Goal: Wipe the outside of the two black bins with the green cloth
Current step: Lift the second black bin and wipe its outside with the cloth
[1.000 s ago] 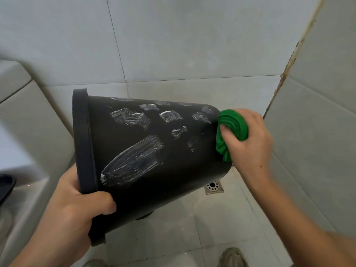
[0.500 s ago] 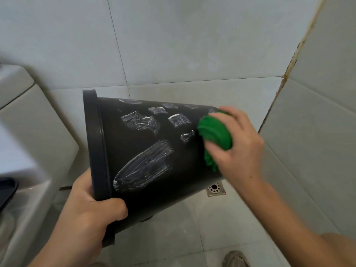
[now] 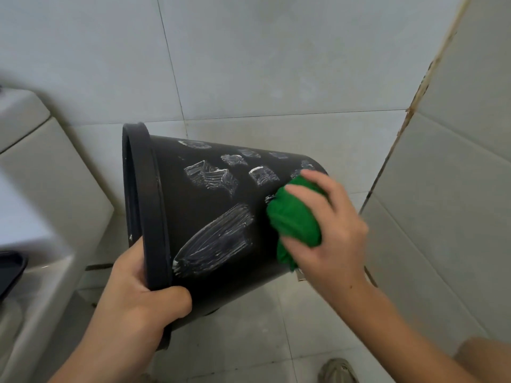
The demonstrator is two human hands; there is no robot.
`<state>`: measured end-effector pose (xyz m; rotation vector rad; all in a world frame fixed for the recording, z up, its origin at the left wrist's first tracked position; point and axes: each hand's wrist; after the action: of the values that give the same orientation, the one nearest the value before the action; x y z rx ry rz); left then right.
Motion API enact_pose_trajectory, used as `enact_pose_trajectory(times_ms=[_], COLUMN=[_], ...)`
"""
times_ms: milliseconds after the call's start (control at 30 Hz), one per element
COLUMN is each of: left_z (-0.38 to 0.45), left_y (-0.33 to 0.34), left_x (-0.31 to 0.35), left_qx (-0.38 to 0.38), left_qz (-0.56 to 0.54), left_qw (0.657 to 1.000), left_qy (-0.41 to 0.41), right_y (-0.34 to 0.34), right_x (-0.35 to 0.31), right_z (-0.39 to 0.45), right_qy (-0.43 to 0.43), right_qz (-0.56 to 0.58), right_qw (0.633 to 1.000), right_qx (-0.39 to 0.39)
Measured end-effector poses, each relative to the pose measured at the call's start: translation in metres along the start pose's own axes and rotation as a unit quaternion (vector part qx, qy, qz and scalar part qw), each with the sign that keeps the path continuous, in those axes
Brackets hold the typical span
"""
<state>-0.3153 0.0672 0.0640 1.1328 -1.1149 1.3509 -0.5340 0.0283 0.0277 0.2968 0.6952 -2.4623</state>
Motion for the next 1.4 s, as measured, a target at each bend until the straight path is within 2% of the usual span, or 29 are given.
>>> enact_pose_trajectory(times_ms=[67, 100, 200, 267, 333, 400, 433, 467, 500, 567, 633, 800, 833, 933, 1000, 1100, 1200, 1233, 1333, 1400], left_z=[0.001, 0.001, -0.002, -0.001, 0.003, 0.004, 0.004, 0.004, 0.004, 0.002, 0.0, 0.005, 0.005, 0.003, 0.002, 0.003, 0.004, 0.004, 0.002, 0.001], left_y=[0.002, 0.003, 0.012, 0.016, 0.019, 0.022, 0.023, 0.023, 0.023, 0.023, 0.024, 0.022, 0.023, 0.026, 0.028, 0.027, 0.026, 0.026, 0.026, 0.027], left_x=[-0.001, 0.0, 0.003, 0.0, -0.003, -0.005, -0.006, -0.006, -0.006, -0.004, -0.003, -0.007, -0.007, -0.005, -0.004, -0.005, -0.003, -0.002, -0.001, -0.001], left_qx=[-0.007, -0.015, -0.04, -0.035, -0.045, -0.064, -0.067, -0.066, -0.064, -0.066, -0.063, -0.045, -0.047, -0.063, -0.062, -0.049, -0.057, -0.059, -0.061, -0.074], left_qz=[-0.018, -0.028, -0.008, 0.005, -0.006, -0.027, -0.034, -0.033, -0.027, -0.011, -0.004, -0.042, -0.041, -0.035, -0.045, -0.059, -0.068, -0.066, -0.057, -0.059], left_qw=[1.0, 0.999, 0.999, 0.999, 0.999, 0.998, 0.997, 0.997, 0.997, 0.997, 0.998, 0.998, 0.998, 0.997, 0.997, 0.997, 0.996, 0.996, 0.996, 0.995], left_qy=[-0.007, -0.01, -0.006, -0.007, -0.01, -0.008, -0.013, -0.02, -0.024, -0.024, -0.02, -0.021, -0.021, -0.018, -0.017, -0.016, -0.019, -0.018, -0.016, -0.01], right_y=[-0.002, -0.003, -0.003, 0.001, 0.009, 0.013, 0.011, 0.01, 0.009, 0.005, 0.006, 0.009, 0.008, 0.011, 0.017, 0.023, 0.02, 0.02, 0.019, 0.022], right_x=[-0.007, -0.001, 0.016, 0.007, -0.016, -0.035, -0.035, -0.028, -0.018, -0.001, 0.001, -0.035, -0.033, -0.02, -0.024, -0.04, -0.032, -0.023, -0.01, -0.02], right_z=[-0.003, 0.001, 0.021, 0.02, 0.006, -0.006, -0.005, -0.001, 0.006, 0.022, 0.026, -0.003, -0.002, 0.009, 0.008, -0.005, -0.004, 0.001, 0.014, 0.01], right_qy=[-0.096, -0.103, 0.046, 0.064, -0.032, -0.159, -0.19, -0.188, -0.146, -0.006, 0.05, -0.084, -0.084, 0.008, 0.029, -0.054, -0.134, -0.119, 0.007, 0.013], right_qz=[0.0, -0.002, 0.015, 0.016, 0.019, 0.043, 0.046, 0.04, 0.031, 0.021, 0.009, 0.052, 0.065, 0.093, 0.092, 0.096, 0.099, 0.094, 0.105, 0.111], right_qw=[0.995, 0.994, 0.999, 0.998, 0.999, 0.986, 0.98, 0.981, 0.988, 0.999, 0.998, 0.992, 0.991, 0.995, 0.995, 0.993, 0.986, 0.988, 0.994, 0.993], right_qx=[-0.023, -0.021, 0.019, 0.02, 0.0, -0.022, -0.031, -0.035, -0.038, -0.037, -0.04, -0.081, -0.079, -0.022, 0.007, 0.031, 0.007, 0.004, 0.031, 0.04])
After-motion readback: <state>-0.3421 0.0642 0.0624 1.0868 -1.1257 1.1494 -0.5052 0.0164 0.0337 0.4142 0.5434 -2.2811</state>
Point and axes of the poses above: each hand's wrist, its own z-axis towards the middle knuckle, its own y-axis out of the palm, x = y × z, and after that the axes turned 4 degrees about x, right-handed
